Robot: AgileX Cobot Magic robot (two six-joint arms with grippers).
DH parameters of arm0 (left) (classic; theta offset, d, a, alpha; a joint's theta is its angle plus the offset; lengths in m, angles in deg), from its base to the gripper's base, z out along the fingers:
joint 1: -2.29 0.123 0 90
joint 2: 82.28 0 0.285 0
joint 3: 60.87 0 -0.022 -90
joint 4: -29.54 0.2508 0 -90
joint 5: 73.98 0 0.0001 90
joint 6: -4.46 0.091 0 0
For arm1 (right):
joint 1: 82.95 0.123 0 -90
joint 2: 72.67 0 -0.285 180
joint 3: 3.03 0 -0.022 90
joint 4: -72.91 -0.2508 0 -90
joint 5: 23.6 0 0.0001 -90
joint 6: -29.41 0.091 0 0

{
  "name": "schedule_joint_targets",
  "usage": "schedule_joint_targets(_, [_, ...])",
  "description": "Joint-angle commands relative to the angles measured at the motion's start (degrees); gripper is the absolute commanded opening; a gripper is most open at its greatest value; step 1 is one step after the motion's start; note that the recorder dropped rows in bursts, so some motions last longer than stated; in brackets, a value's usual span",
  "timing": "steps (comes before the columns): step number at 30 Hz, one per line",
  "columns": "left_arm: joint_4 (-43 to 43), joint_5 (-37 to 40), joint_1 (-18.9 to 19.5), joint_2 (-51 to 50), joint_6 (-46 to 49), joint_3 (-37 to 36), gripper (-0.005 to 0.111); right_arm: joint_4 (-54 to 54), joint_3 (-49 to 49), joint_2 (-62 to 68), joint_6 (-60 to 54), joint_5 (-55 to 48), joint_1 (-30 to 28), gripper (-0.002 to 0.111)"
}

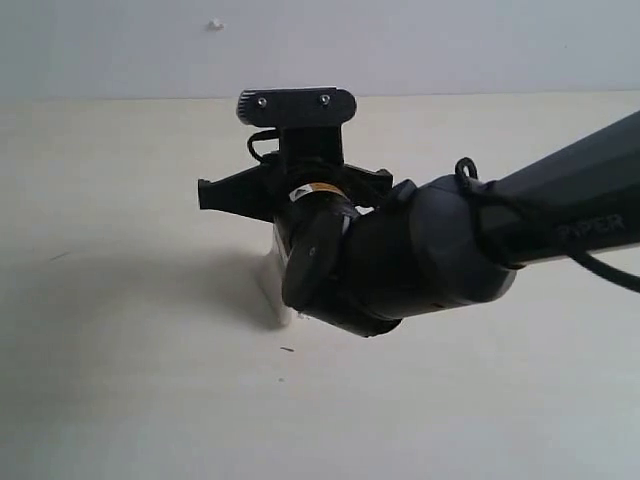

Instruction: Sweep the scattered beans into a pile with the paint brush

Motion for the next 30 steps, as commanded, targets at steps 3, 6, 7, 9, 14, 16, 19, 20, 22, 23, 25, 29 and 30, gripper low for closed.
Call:
schedule_joint_targets(3, [-0.35,0.39,-0.44,-0.3,0.11,-0.14,0.0,0.84,-0.36,-5.05,-3.05,-1.29,1.05,0.0])
schedule_joint_targets(6, [-0.35,0.39,-0.44,-0.3,0.11,-0.14,0.0,-0.83,-0.82,-7.89,-8.12,-1.25,1.05,0.0])
schedule_joint_targets(7, [-0.35,0.39,-0.44,-0.3,0.11,-0.14,0.0,-1.39,-1.57,-9.11,-10.23,-0.18,1.05,0.0])
schedule_joint_targets(9, [-0.35,0.39,-0.44,-0.3,0.11,-0.14,0.0,-2.1,-3.85,-11.33,-13.56,3.21,1.05,0.0])
schedule_joint_targets(14, [-0.35,0.39,-0.44,-0.3,0.11,-0.14,0.0,-4.03,-12.74,-16.41,-19.16,17.49,1.05,0.0])
schedule_joint_targets(16, [-0.35,0.39,-0.44,-0.3,0.11,-0.14,0.0,-4.43,-16.34,-17.61,-21.19,20.24,0.9,0.0])
schedule_joint_targets(19, [-0.35,0.39,-0.44,-0.3,0.11,-0.14,0.0,-6.05,-20.1,-17.76,-21.65,20.17,-0.12,0.0])
schedule_joint_targets(20, [-0.35,0.39,-0.44,-0.3,0.11,-0.14,0.0,-6.56,-20.83,-17.41,-21.65,20.19,-0.32,0.0])
schedule_joint_targets(22, [-0.35,0.39,-0.44,-0.3,0.11,-0.14,0.0,-6.93,-22.06,-16.19,-21.53,20.29,-0.66,0.0])
schedule_joint_targets(23, [-0.35,0.39,-0.44,-0.3,0.11,-0.14,0.0,-6.99,-22.46,-15.36,-21.21,20.43,-0.66,0.0])
schedule_joint_targets(25, [-0.35,0.39,-0.44,-0.3,0.11,-0.14,0.0,-6.74,-22.47,-13.66,-19.28,20.22,-0.66,0.0])
schedule_joint_targets(29, [-0.35,0.39,-0.44,-0.3,0.11,-0.14,0.0,-1.82,-22.47,-10.96,-10.88,16.94,-0.66,0.0])
schedule_joint_targets(30, [-0.35,0.39,-0.44,-0.3,0.11,-0.14,0.0,0.06,-22.33,-10.41,-8.19,15.5,-0.66,0.0])
